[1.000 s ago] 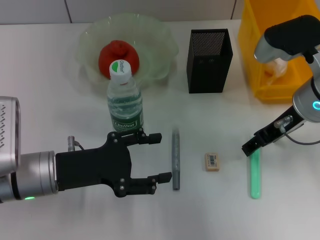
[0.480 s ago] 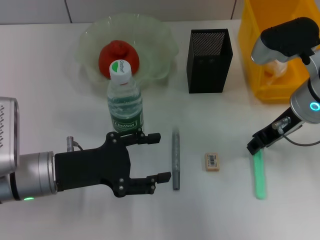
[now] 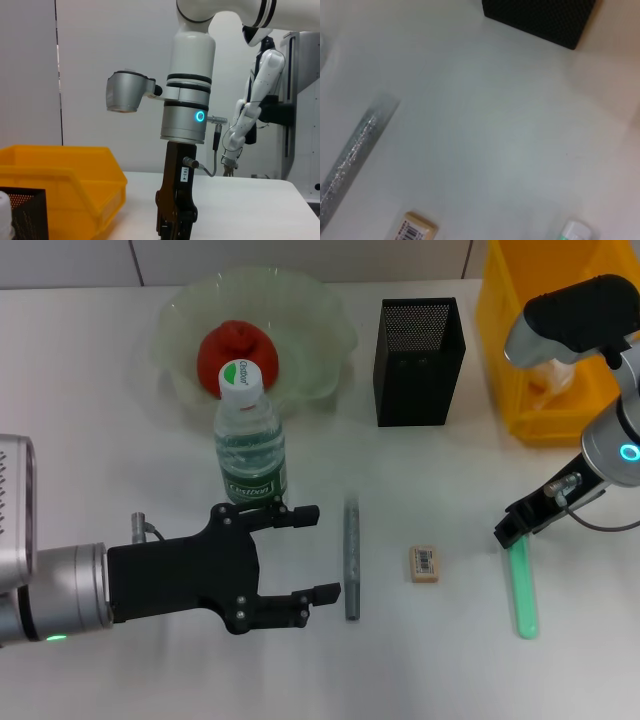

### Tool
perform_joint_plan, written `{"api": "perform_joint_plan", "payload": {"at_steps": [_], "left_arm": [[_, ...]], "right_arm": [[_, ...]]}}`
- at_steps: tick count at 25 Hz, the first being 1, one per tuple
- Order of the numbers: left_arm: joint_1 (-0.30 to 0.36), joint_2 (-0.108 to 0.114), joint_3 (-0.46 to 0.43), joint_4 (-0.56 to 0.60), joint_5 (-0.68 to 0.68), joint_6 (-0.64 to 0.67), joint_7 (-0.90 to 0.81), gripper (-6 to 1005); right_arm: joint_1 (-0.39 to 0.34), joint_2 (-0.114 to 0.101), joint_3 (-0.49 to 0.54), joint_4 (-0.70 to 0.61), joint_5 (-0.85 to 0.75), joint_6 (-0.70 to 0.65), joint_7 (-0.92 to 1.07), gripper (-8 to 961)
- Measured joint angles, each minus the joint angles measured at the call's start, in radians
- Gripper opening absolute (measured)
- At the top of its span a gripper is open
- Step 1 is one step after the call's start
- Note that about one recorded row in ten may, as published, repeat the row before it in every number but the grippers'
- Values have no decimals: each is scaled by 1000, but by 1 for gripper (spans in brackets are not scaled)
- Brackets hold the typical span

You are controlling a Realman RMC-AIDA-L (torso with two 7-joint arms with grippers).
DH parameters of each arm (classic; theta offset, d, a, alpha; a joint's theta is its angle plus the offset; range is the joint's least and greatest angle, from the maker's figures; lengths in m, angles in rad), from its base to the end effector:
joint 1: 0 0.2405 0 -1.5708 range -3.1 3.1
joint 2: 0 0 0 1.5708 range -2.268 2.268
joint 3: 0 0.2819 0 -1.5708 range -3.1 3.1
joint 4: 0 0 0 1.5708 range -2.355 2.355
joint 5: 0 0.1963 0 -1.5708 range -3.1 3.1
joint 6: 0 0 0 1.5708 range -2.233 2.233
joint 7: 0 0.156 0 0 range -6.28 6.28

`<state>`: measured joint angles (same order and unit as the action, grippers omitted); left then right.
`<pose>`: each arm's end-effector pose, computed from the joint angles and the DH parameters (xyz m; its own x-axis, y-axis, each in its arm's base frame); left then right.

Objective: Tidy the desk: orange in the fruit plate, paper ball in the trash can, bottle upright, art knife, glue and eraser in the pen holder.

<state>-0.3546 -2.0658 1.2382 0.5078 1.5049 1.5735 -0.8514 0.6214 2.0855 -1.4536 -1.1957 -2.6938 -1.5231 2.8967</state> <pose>-0.2675 0.2583 -0.0719 0.8101 0.0202 0.5859 0.1288 -0.9811 -0.1443 0.2400 0.3503 -0.0436 0.4454 -0.8766 0.1820 -0.7020 -0.4681 -0.5367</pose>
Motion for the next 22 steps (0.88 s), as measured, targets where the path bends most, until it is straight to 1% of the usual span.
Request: {"api": "perform_joint_plan", "payload": {"at_steps": [9,14,22], "left_arm": [[3,1,0,0,0,0,0,785],[3,1,-1,0,0,0,0,785],[4,1,-3,0,0,-3,0,785]], "right_arm": [[17,-2,-4,38,3,3,1,401],[19,-2,-7,41,3,1,-1,271],[19,-2,-10,38,3,-6,-16,223]]}}
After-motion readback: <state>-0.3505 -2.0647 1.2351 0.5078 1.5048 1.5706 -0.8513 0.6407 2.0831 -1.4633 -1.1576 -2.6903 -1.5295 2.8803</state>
